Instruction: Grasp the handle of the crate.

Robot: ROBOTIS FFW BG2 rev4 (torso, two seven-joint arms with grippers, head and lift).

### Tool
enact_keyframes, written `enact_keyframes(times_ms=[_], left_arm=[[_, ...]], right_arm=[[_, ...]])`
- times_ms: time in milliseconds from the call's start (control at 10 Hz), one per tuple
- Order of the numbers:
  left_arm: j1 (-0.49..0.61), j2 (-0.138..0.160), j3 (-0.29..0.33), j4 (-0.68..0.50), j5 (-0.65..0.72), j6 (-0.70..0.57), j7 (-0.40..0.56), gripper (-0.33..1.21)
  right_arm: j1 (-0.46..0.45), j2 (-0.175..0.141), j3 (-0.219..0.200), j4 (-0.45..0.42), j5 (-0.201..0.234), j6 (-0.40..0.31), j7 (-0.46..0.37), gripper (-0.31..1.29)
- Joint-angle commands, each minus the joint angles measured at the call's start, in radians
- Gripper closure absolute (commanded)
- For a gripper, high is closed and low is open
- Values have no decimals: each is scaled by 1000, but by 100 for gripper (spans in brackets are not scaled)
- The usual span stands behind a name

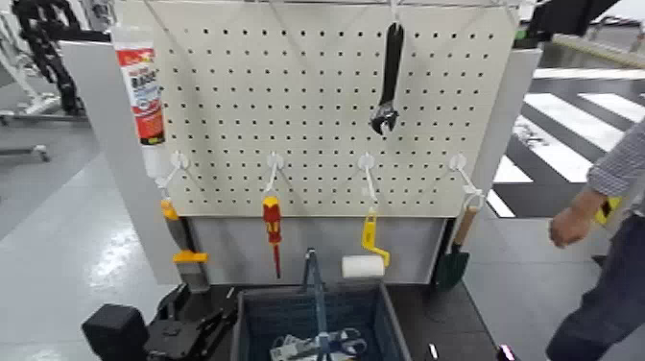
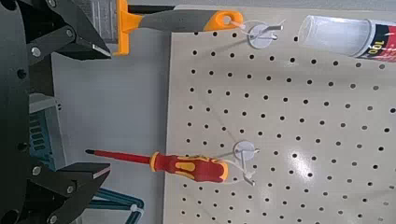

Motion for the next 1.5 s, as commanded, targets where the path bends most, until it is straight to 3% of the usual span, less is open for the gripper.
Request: enact_keyframes(times_ms=[100, 300, 600, 800, 1200, 1500], left_arm=[[-2, 0, -3, 3, 2, -2, -2, 41], [-2, -3, -1, 3, 7, -5, -2, 42], [-31, 20, -16, 2, 175, 62, -2, 41], [-100, 57, -19, 2, 301, 190, -101, 41], [-161, 82, 5, 33, 629, 412, -124, 39], [-195, 108, 5, 86, 798, 495, -153, 17]], right_arm=[[-2, -2, 1, 1, 0, 0, 0, 15], [-2, -2, 1, 3, -2, 0, 0, 15], [-2, -1, 1, 3, -2, 1, -2, 15], [-2, -2, 4, 3, -2, 3, 0, 15], [-3, -2, 8, 4, -3, 6, 0, 14], [-5, -4, 9, 4, -5, 6, 0, 14]])
